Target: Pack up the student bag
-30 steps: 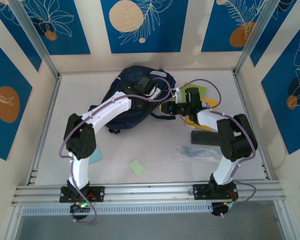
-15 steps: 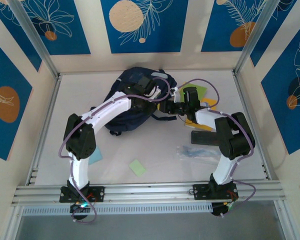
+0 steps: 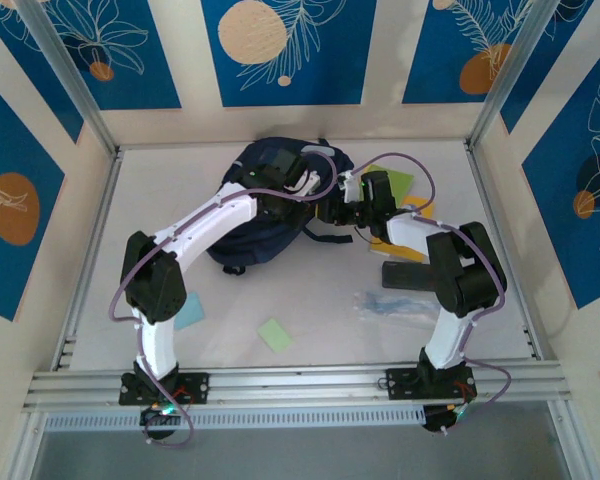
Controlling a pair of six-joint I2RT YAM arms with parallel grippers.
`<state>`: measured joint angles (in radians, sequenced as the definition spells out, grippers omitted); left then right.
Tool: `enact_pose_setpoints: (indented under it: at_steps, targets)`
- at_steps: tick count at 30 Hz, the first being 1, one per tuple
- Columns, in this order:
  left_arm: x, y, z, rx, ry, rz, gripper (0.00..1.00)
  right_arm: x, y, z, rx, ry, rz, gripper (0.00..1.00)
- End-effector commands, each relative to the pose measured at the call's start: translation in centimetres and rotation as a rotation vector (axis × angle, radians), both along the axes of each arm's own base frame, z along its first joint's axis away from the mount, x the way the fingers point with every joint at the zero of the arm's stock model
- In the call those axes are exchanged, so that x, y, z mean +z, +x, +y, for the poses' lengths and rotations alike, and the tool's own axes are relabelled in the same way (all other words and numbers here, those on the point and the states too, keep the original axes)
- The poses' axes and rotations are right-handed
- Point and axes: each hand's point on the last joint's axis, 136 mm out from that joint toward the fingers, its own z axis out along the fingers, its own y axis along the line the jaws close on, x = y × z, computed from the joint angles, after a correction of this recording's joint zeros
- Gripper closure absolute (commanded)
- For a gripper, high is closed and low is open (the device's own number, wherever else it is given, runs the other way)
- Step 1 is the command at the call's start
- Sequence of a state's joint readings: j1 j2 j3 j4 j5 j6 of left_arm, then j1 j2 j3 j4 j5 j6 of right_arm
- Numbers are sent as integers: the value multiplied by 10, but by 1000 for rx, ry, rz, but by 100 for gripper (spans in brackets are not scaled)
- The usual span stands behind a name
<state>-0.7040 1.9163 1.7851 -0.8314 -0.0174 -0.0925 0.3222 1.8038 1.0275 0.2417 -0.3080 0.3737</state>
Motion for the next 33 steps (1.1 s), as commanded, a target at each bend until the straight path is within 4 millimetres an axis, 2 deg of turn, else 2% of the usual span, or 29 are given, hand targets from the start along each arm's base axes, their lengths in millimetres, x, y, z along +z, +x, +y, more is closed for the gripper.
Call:
enact_pose_setpoints:
  at_steps: [1,6,13,16,22,28,33]
  targets:
    - [33,-11,-12,-21,-105,-14,100,11,6,19,53,21,-72,60]
    - [35,-13,-15,-26,-125,-6,100,8,13,21,53,17,-101,61]
    - [34,-11,-11,-24,-101,-19,100,20,9,28,120,76,-191,72]
    - [32,-9,-6,-20,-77,-28,100,24,7,26,142,97,-208,79]
    - [34,-3,-1,-7,-75,-35,100,22,8,18,143,99,-197,100]
    - [37,3,3,3,-68,-44,100,22,0,13,172,88,-182,100]
    - [33,11,11,28,-43,-58,100,24,-20,10,239,96,-66,100]
